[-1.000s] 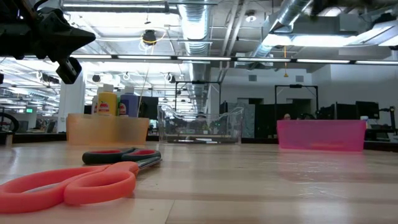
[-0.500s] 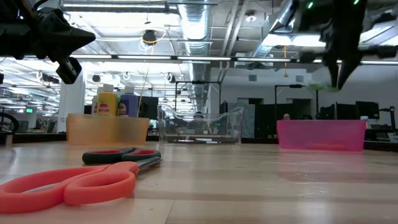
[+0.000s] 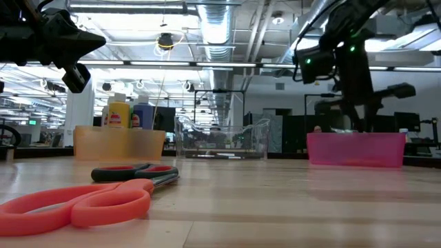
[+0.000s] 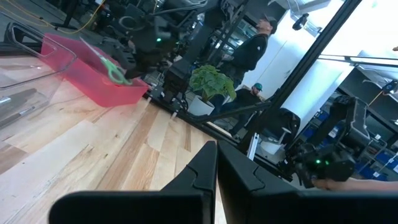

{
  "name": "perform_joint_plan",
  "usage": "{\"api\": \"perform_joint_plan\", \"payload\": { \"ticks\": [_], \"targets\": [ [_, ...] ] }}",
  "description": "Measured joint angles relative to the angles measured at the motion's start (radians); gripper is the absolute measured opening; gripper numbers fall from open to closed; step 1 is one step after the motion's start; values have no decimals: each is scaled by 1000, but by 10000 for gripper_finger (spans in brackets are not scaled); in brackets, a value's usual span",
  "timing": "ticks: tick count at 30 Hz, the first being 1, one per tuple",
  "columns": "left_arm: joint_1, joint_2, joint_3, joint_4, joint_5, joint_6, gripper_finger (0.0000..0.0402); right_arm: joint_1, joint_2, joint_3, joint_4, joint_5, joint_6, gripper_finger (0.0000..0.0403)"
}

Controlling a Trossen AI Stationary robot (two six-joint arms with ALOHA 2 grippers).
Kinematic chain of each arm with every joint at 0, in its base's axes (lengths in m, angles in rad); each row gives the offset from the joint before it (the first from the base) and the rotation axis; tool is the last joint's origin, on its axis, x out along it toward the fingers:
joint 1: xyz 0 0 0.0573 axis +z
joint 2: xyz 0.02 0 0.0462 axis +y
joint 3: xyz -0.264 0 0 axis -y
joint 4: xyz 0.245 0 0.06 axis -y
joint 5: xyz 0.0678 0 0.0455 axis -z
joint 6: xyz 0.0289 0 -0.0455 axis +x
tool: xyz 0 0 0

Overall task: Pick & Place Paint Supplies
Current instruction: Put the green scissor into the red bin

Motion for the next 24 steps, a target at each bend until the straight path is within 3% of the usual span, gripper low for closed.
{"api": "perform_joint_plan", "payload": {
  "ticks": [4, 18, 24],
  "targets": [
    [0, 0, 0, 0, 0, 0, 6, -34, 35, 0, 16, -14, -1, 31],
    [0, 0, 0, 0, 0, 0, 6, -138, 90, 0, 110, -62, -232, 41],
    [0, 0, 0, 0, 0, 0, 6, -172, 89, 0, 75, -66, -262, 42]
  ]
}}
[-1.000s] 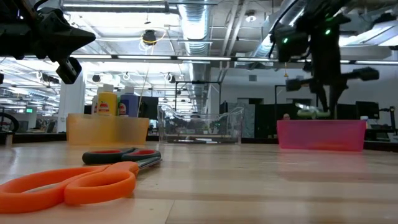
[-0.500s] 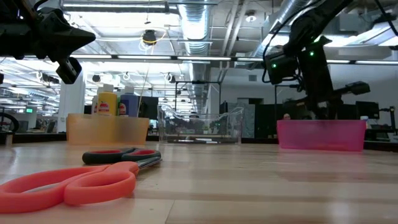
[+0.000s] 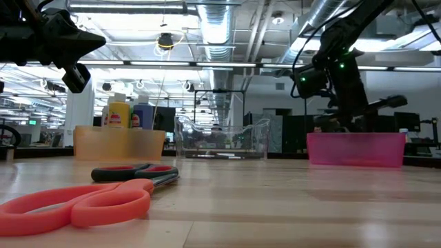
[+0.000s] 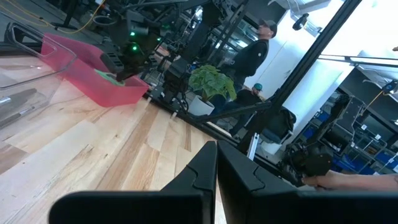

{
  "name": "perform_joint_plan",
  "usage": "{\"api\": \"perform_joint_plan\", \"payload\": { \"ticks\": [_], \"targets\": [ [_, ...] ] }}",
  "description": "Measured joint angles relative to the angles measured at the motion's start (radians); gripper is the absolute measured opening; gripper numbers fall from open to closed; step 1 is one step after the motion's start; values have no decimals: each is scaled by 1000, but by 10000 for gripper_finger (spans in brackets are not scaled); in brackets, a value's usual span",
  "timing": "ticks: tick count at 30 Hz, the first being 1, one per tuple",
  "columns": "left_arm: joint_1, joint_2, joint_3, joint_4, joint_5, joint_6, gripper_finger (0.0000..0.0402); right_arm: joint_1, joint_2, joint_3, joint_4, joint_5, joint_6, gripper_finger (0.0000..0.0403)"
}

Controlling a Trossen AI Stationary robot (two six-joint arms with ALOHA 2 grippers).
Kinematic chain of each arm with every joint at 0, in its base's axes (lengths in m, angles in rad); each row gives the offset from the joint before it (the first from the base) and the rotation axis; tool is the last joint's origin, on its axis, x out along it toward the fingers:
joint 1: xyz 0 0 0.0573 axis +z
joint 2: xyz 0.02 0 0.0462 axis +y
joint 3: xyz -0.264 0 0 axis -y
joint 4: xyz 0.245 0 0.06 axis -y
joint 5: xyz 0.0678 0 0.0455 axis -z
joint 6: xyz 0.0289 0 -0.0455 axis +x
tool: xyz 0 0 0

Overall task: Pick & Place Paint Supplies
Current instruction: Put the green scissor into the red bin, then put the black scissor into the red bin

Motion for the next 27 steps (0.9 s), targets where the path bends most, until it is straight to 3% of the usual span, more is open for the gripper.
{"api": "perform_joint_plan", "payload": {
  "ticks": [10, 18, 22, 27],
  "targets": [
    [0, 0, 0, 0, 0, 0, 6, -4, 0, 1, -6, -2, -142, 97],
    [0, 0, 0, 0, 0, 0, 6, 35, -100, 100, 31, 30, -421, 166],
    [0, 0, 0, 0, 0, 0, 6, 125, -194, 176, 130, -34, -464, 196],
    [0, 0, 0, 0, 0, 0, 6, 327, -231, 231, 354, -116, -396, 210]
  ]
}}
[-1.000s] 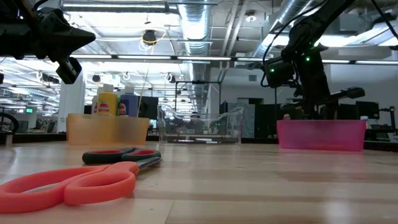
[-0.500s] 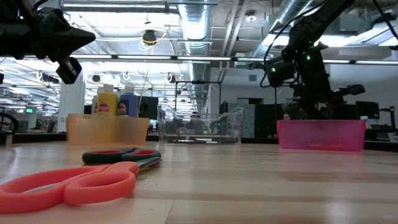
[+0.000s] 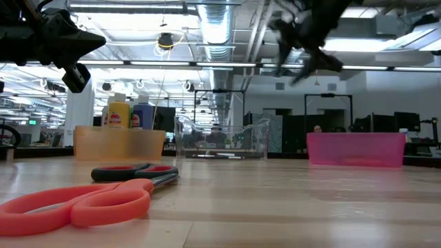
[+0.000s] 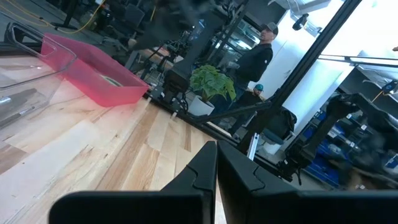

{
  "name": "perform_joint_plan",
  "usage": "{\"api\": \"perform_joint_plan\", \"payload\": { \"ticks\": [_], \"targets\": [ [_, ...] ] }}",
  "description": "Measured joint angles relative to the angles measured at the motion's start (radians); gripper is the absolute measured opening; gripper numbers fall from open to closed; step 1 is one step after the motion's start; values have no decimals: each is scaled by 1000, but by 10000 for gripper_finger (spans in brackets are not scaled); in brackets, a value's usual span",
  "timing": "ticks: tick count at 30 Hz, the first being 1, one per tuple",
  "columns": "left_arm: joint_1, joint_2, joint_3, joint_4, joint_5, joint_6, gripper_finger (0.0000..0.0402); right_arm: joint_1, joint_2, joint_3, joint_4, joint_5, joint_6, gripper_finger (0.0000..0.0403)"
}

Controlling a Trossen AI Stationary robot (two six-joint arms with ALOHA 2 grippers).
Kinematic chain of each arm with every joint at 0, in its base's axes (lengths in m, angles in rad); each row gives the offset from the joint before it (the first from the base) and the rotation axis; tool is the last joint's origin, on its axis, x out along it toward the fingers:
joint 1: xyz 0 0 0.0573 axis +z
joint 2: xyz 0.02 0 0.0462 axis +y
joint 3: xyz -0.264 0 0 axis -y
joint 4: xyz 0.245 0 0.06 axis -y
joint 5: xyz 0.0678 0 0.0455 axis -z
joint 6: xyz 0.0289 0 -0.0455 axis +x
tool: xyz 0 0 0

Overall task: Pick & Place Paint Supplies
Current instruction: Put the black scissor into the red bin

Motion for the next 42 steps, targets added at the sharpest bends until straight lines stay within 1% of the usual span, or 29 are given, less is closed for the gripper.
{"api": "perform_joint_plan", "payload": {
  "ticks": [2, 5, 7, 10, 13, 16, 19, 22, 27, 30, 34, 39, 42],
  "targets": [
    [0, 0, 0, 0, 0, 0, 6, 89, 26, 13, 76, 1, 32, 209],
    [0, 0, 0, 0, 0, 0, 6, 207, 120, 44, 145, 0, 66, 206],
    [0, 1, 0, 0, 0, 0, 6, 275, 214, 88, 187, -6, 74, 206],
    [0, 8, 0, 1, 0, 0, 6, 357, 368, 192, 177, -8, 59, 206],
    [0, 17, 0, 7, 0, 0, 6, 410, 532, 334, 109, -11, 43, 205],
    [0, 27, 0, 11, 0, 0, 6, 446, 675, 491, 0, -11, 40, 205],
    [0, 37, 0, 11, 0, 0, 6, 471, 789, 627, -104, -19, 29, 205],
    [0, 50, 0, 11, 0, 0, 6, 485, 873, 726, -156, -44, 4, 205],
    [0, 66, 0, 8, 0, 0, 6, 497, 970, 830, -137, -91, -12, 205],
    [0, 69, 0, 13, 0, 0, 6, 502, 1001, 850, -139, -94, -1, 205],
    [0, 85, 0, 18, 0, 0, 6, 508, 1037, 848, -142, -114, 38, 205],
    [0, 107, 0, 23, 0, 0, 6, 517, 1062, 851, -119, -118, 49, 205],
    [0, 120, 0, 23, 0, 0, 6, 516, 1062, 851, -121, -119, 79, 192]
  ]
}}
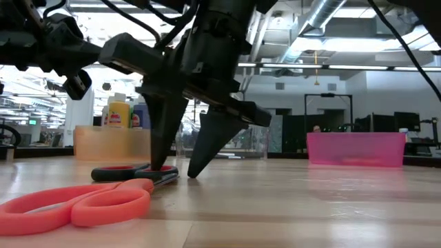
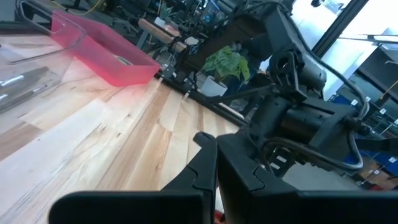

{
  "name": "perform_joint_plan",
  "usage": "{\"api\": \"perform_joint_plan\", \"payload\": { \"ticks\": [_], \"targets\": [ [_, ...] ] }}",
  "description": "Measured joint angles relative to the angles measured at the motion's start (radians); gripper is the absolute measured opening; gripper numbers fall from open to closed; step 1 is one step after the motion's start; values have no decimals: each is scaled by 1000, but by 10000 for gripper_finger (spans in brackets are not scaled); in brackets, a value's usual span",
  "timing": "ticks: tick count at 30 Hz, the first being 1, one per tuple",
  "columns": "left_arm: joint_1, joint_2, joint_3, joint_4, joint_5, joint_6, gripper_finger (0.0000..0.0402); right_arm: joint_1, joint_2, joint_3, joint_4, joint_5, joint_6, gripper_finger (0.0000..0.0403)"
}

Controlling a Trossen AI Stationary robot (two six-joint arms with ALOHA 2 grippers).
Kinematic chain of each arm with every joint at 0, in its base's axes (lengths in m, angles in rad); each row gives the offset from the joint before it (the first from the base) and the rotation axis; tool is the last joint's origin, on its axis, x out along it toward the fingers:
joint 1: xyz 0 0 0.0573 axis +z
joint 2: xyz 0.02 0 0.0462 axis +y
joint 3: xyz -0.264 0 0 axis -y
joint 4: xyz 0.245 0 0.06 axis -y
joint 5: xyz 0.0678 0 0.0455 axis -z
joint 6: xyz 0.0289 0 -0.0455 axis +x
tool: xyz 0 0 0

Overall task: Pick & Place Paint Supplies
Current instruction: Put the black scissor into the red bin

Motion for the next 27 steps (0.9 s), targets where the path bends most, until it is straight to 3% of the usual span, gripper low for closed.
{"api": "perform_joint_plan", "payload": {
  "ticks": [12, 19, 27],
  "targets": [
    [0, 31, 0, -2, 0, 0, 6, -25, 0, -2, -26, -36, 38, 16],
    [0, 27, 0, 0, 0, 0, 6, -48, 2, -2, -8, -63, 32, 28],
    [31, 29, 1, -50, -16, 0, 6, -70, 3, -2, 22, -66, -10, 11]
  ]
}}
